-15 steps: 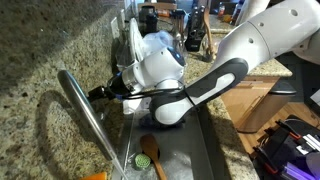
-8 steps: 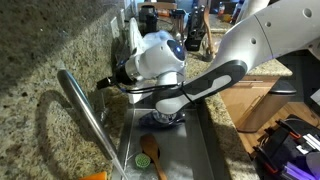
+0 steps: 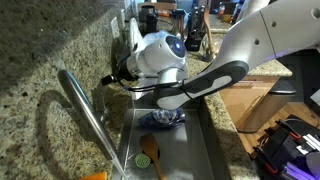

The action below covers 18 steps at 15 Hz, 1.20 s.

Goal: Turn off the faucet of the sink. Pick up the wooden spoon from the cup and put it on the wooden board.

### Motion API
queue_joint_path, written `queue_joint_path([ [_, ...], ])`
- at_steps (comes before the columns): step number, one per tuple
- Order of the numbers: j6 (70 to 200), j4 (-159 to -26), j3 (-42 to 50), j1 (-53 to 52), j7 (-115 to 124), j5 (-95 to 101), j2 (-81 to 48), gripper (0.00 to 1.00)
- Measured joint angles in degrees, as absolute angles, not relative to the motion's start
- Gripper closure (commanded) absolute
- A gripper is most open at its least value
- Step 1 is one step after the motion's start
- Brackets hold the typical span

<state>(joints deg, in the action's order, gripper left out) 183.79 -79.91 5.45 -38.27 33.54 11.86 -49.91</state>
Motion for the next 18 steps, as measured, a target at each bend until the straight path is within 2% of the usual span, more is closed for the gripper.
queue_joint_path([
  [3,183.6,-80.0,1.9,-36.4,33.5,11.9,-50.1,0.00],
  [18,183.7,-81.8,-0.2,-36.6,33.9,11.8,-52.2,0.00],
])
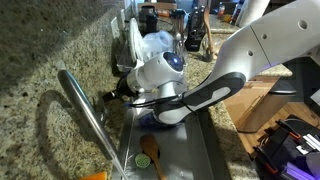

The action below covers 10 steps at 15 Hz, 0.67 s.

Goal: Turn off the faucet of the sink. Pick up the wooden spoon from the cup and put it on the wooden board.

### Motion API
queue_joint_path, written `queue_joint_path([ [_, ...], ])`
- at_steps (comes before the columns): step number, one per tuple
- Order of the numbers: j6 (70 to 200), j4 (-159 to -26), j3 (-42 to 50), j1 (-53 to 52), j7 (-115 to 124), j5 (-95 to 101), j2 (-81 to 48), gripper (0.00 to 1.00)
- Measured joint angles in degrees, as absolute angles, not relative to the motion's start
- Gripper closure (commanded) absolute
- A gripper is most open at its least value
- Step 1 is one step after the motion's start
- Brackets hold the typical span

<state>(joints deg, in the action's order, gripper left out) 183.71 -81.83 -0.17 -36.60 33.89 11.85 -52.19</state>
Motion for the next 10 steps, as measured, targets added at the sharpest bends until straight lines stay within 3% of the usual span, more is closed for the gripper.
queue_joint_path([
  [10,194.9,-79.9,7.9,-41.6,37.9,10.2,-55.1,0.00],
])
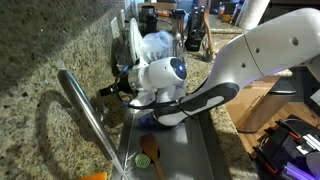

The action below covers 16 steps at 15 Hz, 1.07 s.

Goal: Turn off the faucet of the sink. Pick up the wooden spoon from the cup and put it on the wooden board.

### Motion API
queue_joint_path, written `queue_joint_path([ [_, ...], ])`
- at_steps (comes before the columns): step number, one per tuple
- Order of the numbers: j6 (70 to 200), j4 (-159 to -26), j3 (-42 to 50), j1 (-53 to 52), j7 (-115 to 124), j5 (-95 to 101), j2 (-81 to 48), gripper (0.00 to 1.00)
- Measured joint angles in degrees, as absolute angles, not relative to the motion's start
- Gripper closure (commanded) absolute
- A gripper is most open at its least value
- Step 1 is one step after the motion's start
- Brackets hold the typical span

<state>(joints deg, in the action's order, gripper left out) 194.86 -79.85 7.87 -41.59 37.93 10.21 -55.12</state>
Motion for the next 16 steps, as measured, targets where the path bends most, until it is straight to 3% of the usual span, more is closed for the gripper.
queue_joint_path([
  [3,195.1,-79.8,0.8,-37.2,40.7,10.9,-55.1,0.00],
  [11,194.7,-79.2,-33.0,-17.6,44.8,23.0,-56.3,0.00],
  [16,194.6,-79.1,-35.6,-16.1,42.2,20.1,-57.2,0.00],
])
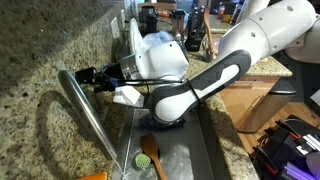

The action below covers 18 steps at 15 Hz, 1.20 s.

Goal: Turn off the faucet of the sink. Pick up the wooden spoon from the cup and put it on the wooden board.

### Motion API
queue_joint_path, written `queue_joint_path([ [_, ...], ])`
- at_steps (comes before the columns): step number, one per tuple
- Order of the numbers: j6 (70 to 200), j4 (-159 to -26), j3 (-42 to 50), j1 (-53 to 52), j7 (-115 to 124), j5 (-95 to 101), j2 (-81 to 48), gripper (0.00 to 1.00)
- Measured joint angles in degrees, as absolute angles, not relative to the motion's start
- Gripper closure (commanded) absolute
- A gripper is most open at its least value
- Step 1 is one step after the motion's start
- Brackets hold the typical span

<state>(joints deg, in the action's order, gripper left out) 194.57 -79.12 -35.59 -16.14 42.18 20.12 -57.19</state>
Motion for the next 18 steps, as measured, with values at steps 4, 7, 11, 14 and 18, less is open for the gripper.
queue_joint_path([
  [4,195.3,-79.6,-30.0,-17.1,42.4,17.2,-54.4,0.00],
  [7,195.8,-81.7,-18.9,-20.0,42.2,14.7,-48.1,0.00],
  [11,189.7,-87.5,-12.2,-21.5,36.3,10.8,-38.1,0.00],
  [14,183.6,-91.9,-14.8,-20.7,30.9,5.3,-31.5,0.00],
  [18,175.1,-99.3,-15.6,-19.5,27.5,-1.0,-23.0,0.00],
])
